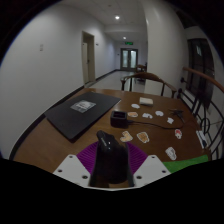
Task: Arrange mouse
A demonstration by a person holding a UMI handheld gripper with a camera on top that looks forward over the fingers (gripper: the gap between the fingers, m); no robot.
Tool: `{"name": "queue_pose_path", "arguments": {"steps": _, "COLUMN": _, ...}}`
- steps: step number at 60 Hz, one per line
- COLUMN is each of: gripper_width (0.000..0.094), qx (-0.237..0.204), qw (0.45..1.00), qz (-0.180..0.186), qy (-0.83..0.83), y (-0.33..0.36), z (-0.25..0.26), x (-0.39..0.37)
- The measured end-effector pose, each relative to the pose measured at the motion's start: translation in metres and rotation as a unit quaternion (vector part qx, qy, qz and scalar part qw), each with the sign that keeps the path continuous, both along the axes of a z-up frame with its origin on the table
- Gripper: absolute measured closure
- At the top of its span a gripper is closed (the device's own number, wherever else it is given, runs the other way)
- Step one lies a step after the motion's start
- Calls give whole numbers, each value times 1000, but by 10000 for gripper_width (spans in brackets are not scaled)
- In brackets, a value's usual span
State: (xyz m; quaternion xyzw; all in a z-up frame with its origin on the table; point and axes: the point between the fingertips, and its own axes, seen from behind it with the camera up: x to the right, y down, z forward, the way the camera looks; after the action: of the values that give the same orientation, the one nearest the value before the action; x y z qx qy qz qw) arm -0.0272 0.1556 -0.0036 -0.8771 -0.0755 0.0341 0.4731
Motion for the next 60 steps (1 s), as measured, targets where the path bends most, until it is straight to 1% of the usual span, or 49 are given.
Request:
{"name": "queue_pose_path", "arguments": {"steps": 5, "gripper_width": 569, "qx": 12, "qw": 1000, "qz": 13, "qy": -13, "y": 0, "z": 2, "x": -1}}
{"name": "queue_pose_path", "arguments": {"steps": 7, "gripper_width": 576, "qx": 14, "qw": 1000, "qz": 15, "qy": -14, "y": -2, "z": 3, "x": -2}}
{"name": "queue_pose_path", "arguments": {"steps": 19, "gripper_width": 585, "qx": 21, "qw": 999, "qz": 18, "qy": -19, "y": -11, "z": 8, "x": -4}}
{"name": "queue_pose_path", "arguments": {"steps": 22, "gripper_width": 584, "qx": 29, "qw": 999, "qz": 18, "qy": -11, "y": -15, "z": 18, "x": -6}}
{"name": "queue_pose_path", "arguments": {"steps": 25, "gripper_width": 586, "qx": 47, "qw": 999, "qz": 15, "qy": -7, "y": -22, "z": 39, "x": -4}}
{"name": "queue_pose_path", "arguments": {"steps": 34, "gripper_width": 586, "qx": 138, "qw": 990, "qz": -14, "qy": -7, "y": -48, "z": 140, "x": 41}}
{"name": "queue_pose_path", "arguments": {"steps": 38, "gripper_width": 585, "qx": 168, "qw": 985, "qz": -43, "qy": -12, "y": -65, "z": 173, "x": 79}}
{"name": "queue_pose_path", "arguments": {"steps": 41, "gripper_width": 588, "qx": 178, "qw": 981, "qz": -71, "qy": -20, "y": -79, "z": 182, "x": 114}}
{"name": "queue_pose_path", "arguments": {"steps": 43, "gripper_width": 586, "qx": 175, "qw": 980, "qz": -95, "qy": -20, "y": -88, "z": 179, "x": 139}}
{"name": "queue_pose_path", "arguments": {"steps": 45, "gripper_width": 586, "qx": 162, "qw": 980, "qz": -116, "qy": -18, "y": -97, "z": 165, "x": 162}}
{"name": "queue_pose_path", "arguments": {"steps": 47, "gripper_width": 588, "qx": 142, "qw": 981, "qz": -134, "qy": -15, "y": -103, "z": 154, "x": 181}}
{"name": "queue_pose_path", "arguments": {"steps": 51, "gripper_width": 588, "qx": 97, "qw": 982, "qz": -159, "qy": -8, "y": -115, "z": 115, "x": 207}}
{"name": "queue_pose_path", "arguments": {"steps": 52, "gripper_width": 589, "qx": 85, "qw": 983, "qz": -164, "qy": -8, "y": -119, "z": 105, "x": 212}}
{"name": "queue_pose_path", "arguments": {"steps": 53, "gripper_width": 588, "qx": 79, "qw": 982, "qz": -169, "qy": -11, "y": -126, "z": 82, "x": 212}}
{"name": "queue_pose_path", "arguments": {"steps": 55, "gripper_width": 590, "qx": 61, "qw": 983, "qz": -174, "qy": -11, "y": -126, "z": 72, "x": 219}}
{"name": "queue_pose_path", "arguments": {"steps": 60, "gripper_width": 588, "qx": 33, "qw": 984, "qz": -175, "qy": -15, "y": -128, "z": 40, "x": 224}}
